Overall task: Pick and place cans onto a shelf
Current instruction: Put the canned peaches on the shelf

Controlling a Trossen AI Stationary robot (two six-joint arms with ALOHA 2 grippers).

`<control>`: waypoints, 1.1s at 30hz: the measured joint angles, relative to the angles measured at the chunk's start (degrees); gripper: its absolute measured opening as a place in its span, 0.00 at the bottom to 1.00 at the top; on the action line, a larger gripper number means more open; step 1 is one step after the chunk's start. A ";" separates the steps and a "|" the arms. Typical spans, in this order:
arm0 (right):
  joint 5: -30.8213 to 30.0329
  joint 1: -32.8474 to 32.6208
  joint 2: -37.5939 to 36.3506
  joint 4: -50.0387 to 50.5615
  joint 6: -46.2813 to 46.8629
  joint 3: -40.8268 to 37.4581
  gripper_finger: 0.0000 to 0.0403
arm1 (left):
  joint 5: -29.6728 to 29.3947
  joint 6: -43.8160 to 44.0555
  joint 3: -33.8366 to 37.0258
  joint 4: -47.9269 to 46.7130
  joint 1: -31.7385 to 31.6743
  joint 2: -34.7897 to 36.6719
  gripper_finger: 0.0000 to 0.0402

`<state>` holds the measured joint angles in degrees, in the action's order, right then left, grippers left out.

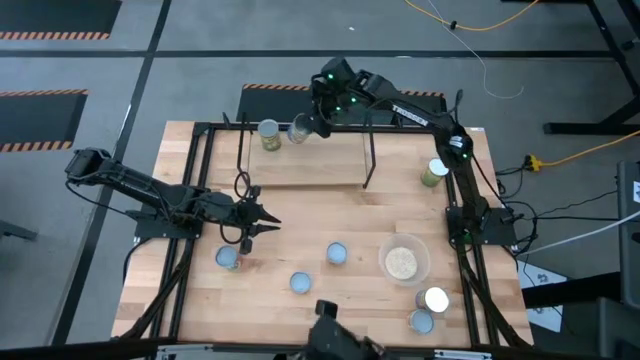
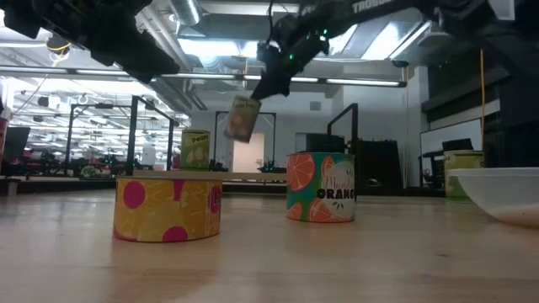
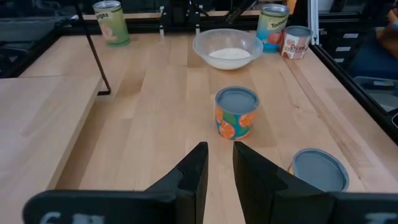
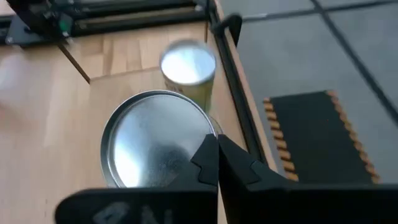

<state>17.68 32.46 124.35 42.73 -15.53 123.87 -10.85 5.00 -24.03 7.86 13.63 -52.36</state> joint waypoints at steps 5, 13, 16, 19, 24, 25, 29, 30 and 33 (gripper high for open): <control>1.95 1.40 2.04 0.29 0.24 0.00 0.00 | 0.00 0.00 0.00 0.00 0.00 0.00 0.17; 1.94 1.82 2.77 1.60 0.09 -0.34 0.00 | 0.00 0.00 0.00 -0.02 0.00 0.00 0.17; 1.98 1.82 3.19 1.35 0.04 -0.39 0.00 | 0.00 0.00 0.00 -0.02 0.00 0.00 0.17; 1.71 1.82 3.66 1.20 0.04 -0.42 0.00 | -0.01 -0.01 0.00 -0.02 0.00 0.00 0.17; 1.74 1.82 4.58 1.24 0.04 -0.44 0.00 | -0.01 -0.02 0.00 -0.02 0.00 0.00 0.17; 1.74 1.82 4.58 1.40 0.04 -0.44 0.00 | -0.02 -0.02 0.00 0.01 0.00 0.00 0.17; 1.91 1.82 4.86 1.21 0.04 -0.45 0.00 | -0.02 -0.47 0.00 0.02 0.00 0.00 0.17; 1.74 1.82 5.02 1.31 0.04 -0.46 0.00 | -0.02 -0.63 0.00 0.03 0.00 0.00 0.17; 1.78 1.80 5.57 0.90 0.07 -0.46 0.00 | -0.02 -0.63 0.00 0.25 0.01 0.00 0.17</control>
<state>19.46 34.26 129.92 43.63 -15.46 123.42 -10.87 4.36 -24.03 8.11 13.64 -52.36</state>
